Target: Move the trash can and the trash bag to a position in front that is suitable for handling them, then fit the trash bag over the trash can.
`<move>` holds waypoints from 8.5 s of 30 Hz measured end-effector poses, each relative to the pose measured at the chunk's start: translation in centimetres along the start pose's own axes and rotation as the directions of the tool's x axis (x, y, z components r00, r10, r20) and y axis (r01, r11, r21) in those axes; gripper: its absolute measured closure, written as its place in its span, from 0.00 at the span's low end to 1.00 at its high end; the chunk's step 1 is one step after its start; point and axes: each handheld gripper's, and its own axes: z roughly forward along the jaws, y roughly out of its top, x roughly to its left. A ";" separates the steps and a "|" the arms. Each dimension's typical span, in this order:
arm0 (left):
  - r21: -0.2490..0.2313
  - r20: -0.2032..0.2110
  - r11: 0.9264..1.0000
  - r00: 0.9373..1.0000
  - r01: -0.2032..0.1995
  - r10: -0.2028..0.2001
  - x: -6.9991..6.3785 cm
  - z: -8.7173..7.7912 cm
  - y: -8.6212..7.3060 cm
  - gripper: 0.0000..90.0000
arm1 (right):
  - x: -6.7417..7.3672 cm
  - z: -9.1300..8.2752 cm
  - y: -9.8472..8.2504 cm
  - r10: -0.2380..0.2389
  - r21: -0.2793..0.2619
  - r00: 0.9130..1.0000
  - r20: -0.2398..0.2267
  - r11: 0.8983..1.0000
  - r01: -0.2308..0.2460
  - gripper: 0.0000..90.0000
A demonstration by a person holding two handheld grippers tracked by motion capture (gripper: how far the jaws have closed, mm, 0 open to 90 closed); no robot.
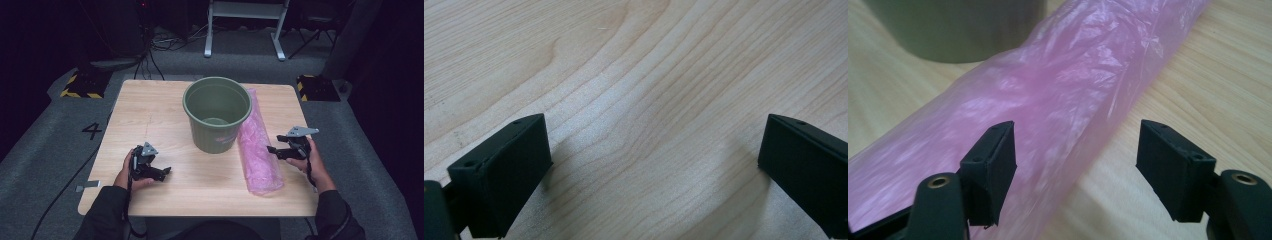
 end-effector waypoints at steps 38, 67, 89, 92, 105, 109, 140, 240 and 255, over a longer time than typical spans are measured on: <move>-0.013 0.051 0.998 0.996 -0.067 0.067 -0.9 1.3 1.4 0.01 | 4.0 2.1 3.0 -0.091 0.000 0.995 -0.043 0.996 0.092 0.29; -0.005 0.064 0.998 0.996 -0.068 0.068 -1.0 1.5 1.7 0.02 | -3.3 9.1 5.4 0.102 0.048 0.988 0.119 0.993 -0.108 0.26; -0.004 0.063 0.998 0.996 -0.059 0.059 -1.0 1.5 1.6 0.02 | -2.6 9.4 4.1 0.089 0.091 0.982 0.167 0.990 -0.105 0.22; -0.003 0.062 0.998 0.996 -0.058 0.058 -1.0 1.5 1.6 0.02 | -2.7 8.9 3.9 0.093 0.091 0.982 0.166 0.990 -0.109 0.21; -0.004 0.059 0.998 0.997 -0.055 0.055 -1.1 1.5 1.6 0.02 | -1.4 8.0 3.0 0.088 0.076 0.993 0.078 0.993 -0.094 0.61; -0.004 0.056 0.999 0.997 -0.052 0.052 -1.1 1.5 1.6 0.01 | -1.1 7.8 2.8 0.078 0.068 0.995 0.055 0.994 -0.082 0.79; -0.002 0.054 0.998 0.997 -0.056 0.056 -1.0 1.6 1.7 0.01 | -1.2 5.7 2.4 0.043 -0.065 0.995 0.095 0.997 -0.037 0.98; 0.003 0.043 0.999 0.998 -0.044 0.044 -0.6 1.3 1.6 0.02 | 4.3 -7.9 10.9 -0.298 -0.528 0.953 -0.056 0.819 0.225 0.98; -0.190 -0.047 0.975 0.993 -0.114 0.107 -1.1 -3.1 3.1 0.21 | 5.5 -4.1 13.4 -0.335 -0.424 0.935 -0.120 0.869 0.256 0.98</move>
